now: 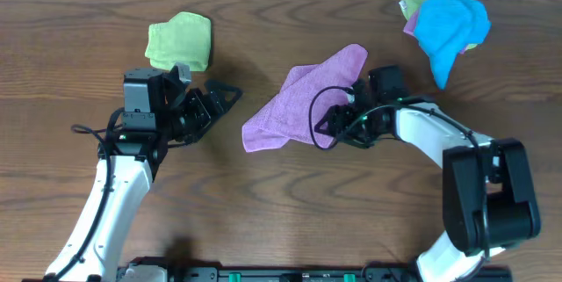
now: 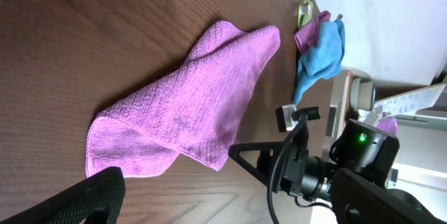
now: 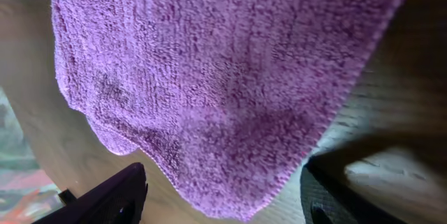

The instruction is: Fold the cloth

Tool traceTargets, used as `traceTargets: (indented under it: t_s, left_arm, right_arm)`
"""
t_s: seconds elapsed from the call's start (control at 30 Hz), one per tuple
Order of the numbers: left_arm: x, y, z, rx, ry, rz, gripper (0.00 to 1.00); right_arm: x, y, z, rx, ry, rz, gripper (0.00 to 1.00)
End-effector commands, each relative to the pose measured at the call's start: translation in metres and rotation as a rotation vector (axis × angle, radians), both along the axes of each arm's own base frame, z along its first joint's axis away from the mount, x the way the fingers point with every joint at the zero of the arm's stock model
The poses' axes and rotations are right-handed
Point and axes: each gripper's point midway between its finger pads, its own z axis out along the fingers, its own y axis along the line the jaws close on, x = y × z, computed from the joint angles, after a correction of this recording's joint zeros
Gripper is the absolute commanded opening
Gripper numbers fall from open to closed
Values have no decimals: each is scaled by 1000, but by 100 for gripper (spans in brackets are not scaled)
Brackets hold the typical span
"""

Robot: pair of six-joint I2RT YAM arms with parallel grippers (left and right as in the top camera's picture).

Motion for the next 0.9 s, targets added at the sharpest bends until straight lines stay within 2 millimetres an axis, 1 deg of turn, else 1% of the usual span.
traceTargets:
  t_s: [0.0,0.1,0.2,0.27,0.3,0.33,0.4,0.43,0.47,0.53,0.6,0.63,0.73,0.83,0.87]
  left_arm:
    - [3,-2,7,-8,-14,-5,95]
    - [3,-2,7,-8,-14,-5,95]
    - [3,-2,7,-8,-14,-5,95]
    - [3,-2,6,-8,-13,-5,95]
    - [3,-2,6,-8,-14,-5,95]
    - [3,-2,7,-8,-14,-5,95]
    - [3,-2,6,-7,-13,-5,95]
    - [3,-2,6,-7,-14,-5,95]
    - [3,-2,6,-3,-18,-9,95]
    - [3,-2,6,1,-23,-14,95]
    - [3,-2,6,1,-21,-14,95]
    - [3,-2,6,2,-22,-14,95]
    - [2,-2,6,2,-22,-15,95]
    - [3,-2,6,3,-22,-15,95]
    - [3,-2,6,3,-22,-15,95]
  right_arm:
    - [-13,4,-12,-19,42,-9,69]
    - [-15,10,-14,-11,33,-7,69]
    - [-18,16,-16,-10,24,9,63]
    - [-19,18,-18,-21,17,16,51]
    - [-19,18,-19,-31,13,17,40]
    - [-19,18,-19,-31,11,18,34]
    - [-16,19,-18,-27,-1,18,18]
    - [-14,20,-16,-21,-13,19,6]
    - [-11,22,-13,-8,-24,20,1]
    - [-3,26,-3,33,-54,23,1]
    - [6,28,13,70,-98,32,1]
    - [14,29,26,82,-136,35,1]
    - [27,28,57,98,-221,31,1]
    - [33,27,87,111,-303,32,1]
    - [34,27,99,119,-335,32,1]
